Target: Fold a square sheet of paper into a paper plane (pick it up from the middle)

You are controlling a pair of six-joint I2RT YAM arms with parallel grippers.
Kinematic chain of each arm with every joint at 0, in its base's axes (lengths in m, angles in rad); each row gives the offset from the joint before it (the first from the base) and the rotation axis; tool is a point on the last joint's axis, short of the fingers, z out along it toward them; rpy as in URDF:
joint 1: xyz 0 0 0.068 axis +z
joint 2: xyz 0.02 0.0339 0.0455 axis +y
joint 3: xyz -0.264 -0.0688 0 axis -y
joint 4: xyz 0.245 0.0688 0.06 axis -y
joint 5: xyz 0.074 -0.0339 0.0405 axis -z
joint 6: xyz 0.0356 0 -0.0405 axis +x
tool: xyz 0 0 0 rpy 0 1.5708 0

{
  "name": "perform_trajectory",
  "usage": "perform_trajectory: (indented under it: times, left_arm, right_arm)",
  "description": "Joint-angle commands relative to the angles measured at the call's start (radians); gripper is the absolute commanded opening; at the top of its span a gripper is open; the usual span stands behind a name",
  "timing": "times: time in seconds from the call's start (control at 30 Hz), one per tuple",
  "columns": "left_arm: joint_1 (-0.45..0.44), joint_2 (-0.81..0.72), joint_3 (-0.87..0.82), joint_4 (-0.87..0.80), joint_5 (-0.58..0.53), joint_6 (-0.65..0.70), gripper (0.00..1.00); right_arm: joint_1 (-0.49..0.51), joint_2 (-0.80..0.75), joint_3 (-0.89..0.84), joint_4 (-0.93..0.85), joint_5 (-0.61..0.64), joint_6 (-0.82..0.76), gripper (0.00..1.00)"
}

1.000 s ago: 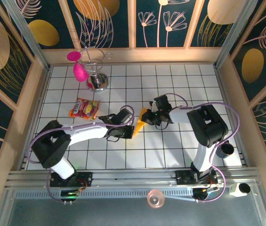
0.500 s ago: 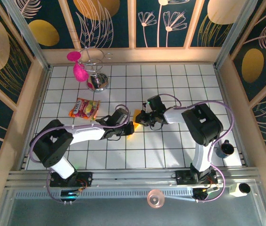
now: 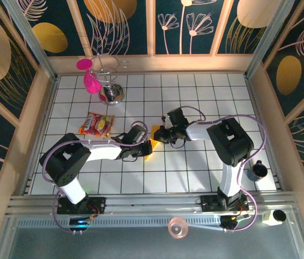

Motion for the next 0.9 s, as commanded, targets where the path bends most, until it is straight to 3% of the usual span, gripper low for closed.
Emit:
perform_trajectory:
  times: [0.0, 0.23, 0.87]
  left_arm:
    - [0.004, 0.006, -0.012, -0.056, -0.003, 0.03, 0.0]
    - [0.003, -0.009, -0.047, -0.06, -0.028, 0.033, 0.0]
    - [0.003, -0.061, -0.013, -0.095, -0.028, 0.049, 0.0]
  right_arm:
    - [0.007, -0.018, 0.034, -0.009, 0.009, -0.023, 0.11]
    - [-0.01, -0.057, 0.02, -0.002, 0.08, -0.06, 0.1]
    - [-0.028, 0.086, 0.026, -0.033, 0.113, -0.125, 0.08]
